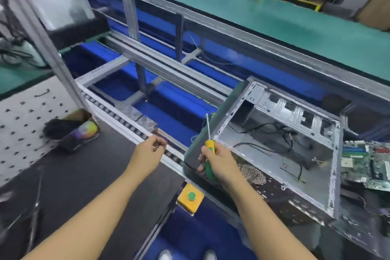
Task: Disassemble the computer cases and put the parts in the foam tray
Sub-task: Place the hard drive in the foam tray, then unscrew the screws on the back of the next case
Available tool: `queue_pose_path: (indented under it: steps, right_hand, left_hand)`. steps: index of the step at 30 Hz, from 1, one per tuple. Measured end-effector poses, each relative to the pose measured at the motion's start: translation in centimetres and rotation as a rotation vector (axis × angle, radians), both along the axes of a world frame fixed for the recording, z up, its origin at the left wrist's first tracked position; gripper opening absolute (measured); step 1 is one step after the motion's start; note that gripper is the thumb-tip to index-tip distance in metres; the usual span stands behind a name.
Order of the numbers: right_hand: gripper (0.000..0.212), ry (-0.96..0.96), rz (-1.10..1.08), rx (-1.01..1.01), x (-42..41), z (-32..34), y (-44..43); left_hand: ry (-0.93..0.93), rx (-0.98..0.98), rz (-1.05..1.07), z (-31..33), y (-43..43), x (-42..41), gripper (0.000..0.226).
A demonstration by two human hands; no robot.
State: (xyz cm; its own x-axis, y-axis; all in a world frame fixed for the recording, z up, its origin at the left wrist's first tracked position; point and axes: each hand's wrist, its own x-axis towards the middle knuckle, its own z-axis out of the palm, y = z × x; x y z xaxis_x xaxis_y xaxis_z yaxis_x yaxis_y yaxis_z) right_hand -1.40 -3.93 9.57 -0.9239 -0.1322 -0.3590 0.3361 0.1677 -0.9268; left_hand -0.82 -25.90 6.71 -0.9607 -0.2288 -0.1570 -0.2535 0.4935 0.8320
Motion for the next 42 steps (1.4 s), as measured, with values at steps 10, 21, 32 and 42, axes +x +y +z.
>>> queue_pose_path:
  steps: [10,21,32,42]
  right_hand:
    - [0.018,0.095,0.503,0.756,5.1,-11.2,0.6]
    - [0.033,-0.034,0.75,0.987,6.3,-13.5,-0.2]
    - [0.057,-0.173,0.806,0.937,5.7,-13.8,0.1]
    - [0.011,-0.072,0.591,0.759,4.6,-10.2,-1.6]
  left_hand:
    - [-0.371,-0.424,-0.6,-10.9,1.5,8.7,0.04]
    - [-0.48,-0.472,-0.392,-14.5,-0.6,9.3,0.045]
    - [-0.525,-0.501,-0.372,-15.3,-2.9,8.8,0.041]
    - [-0.501,-0.472,-0.384,-13.7,-3.9,7.0,0.028]
